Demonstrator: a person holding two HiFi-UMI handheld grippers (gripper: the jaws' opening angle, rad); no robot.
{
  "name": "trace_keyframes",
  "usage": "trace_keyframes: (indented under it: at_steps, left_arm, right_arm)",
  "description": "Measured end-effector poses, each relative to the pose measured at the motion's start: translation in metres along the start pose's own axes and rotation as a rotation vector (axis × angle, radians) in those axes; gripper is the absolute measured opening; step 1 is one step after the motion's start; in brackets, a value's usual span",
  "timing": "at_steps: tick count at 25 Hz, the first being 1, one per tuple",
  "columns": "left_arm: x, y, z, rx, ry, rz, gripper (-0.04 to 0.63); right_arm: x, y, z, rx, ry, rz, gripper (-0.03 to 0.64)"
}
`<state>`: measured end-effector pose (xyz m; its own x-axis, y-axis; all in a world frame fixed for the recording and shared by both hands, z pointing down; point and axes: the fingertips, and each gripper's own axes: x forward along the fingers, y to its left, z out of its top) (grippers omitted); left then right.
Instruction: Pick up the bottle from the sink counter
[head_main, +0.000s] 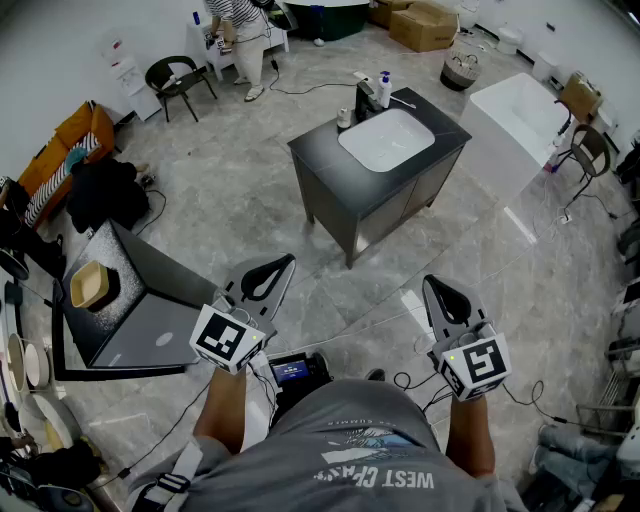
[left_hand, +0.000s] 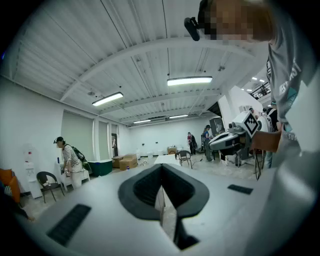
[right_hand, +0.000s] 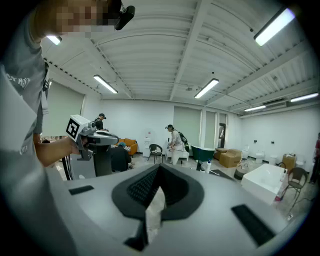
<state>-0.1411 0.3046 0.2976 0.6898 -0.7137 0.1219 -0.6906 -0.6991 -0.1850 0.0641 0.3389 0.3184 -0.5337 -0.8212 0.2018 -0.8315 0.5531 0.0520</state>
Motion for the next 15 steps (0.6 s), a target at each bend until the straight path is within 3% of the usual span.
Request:
trace_keyframes:
  at_steps: [15]
  left_arm:
    - [0.002,0.012,-0.008,-0.011,0.0,-0.03,0.003]
  right_arm:
    - [0.015,0.001,0.001,0.014,0.014,-0.015,0.0]
